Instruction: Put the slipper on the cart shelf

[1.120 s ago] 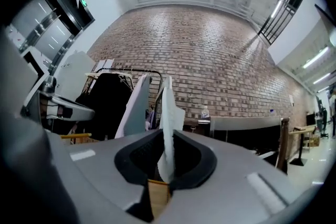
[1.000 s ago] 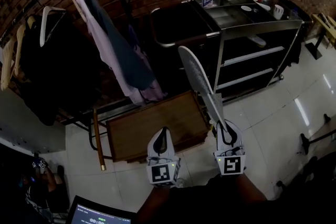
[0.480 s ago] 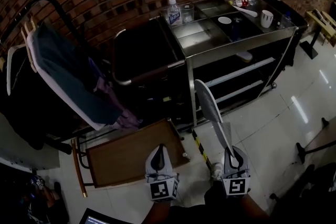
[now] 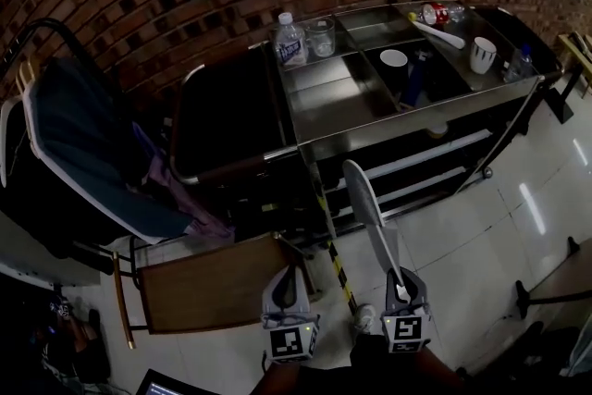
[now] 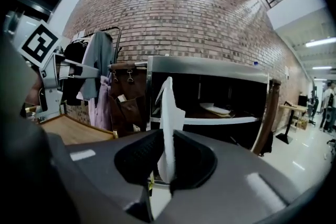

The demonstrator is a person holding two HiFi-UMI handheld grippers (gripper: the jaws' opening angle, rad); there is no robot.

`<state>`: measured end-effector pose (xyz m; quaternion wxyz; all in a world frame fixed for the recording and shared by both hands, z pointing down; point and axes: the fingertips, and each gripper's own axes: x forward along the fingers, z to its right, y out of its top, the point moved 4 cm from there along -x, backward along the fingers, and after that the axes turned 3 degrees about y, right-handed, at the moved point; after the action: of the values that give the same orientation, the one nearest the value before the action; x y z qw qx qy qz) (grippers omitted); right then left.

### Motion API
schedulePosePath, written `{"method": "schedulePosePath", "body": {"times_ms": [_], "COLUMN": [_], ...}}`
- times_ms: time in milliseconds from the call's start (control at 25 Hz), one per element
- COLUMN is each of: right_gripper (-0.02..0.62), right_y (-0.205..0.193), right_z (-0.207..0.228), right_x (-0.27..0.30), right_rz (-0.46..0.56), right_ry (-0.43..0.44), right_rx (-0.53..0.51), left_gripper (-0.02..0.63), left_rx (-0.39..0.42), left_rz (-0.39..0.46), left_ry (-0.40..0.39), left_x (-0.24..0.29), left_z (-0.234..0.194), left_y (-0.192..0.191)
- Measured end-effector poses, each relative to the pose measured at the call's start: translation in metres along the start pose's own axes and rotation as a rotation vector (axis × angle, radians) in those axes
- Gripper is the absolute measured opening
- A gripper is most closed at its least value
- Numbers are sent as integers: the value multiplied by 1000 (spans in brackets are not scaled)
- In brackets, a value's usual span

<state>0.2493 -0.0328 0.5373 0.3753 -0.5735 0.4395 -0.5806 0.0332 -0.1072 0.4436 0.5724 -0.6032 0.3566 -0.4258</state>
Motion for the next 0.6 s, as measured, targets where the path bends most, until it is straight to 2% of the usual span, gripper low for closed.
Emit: {"method": "schedulePosePath", "body": {"times_ms": [200, 600], "right_gripper": [43, 43], "right_y": [13, 52], "right_z": [19, 49], "right_x": [55, 144], "right_rz": [-30, -16], "right_ry": [55, 92], "right_rx": [113, 244], "left_gripper": [11, 11], "left_rx": [3, 6], "left_rz": [2, 1], "left_ry": [63, 103], "left_x": [26, 63], "left_z": [5, 5], "left_y": [3, -1]}}
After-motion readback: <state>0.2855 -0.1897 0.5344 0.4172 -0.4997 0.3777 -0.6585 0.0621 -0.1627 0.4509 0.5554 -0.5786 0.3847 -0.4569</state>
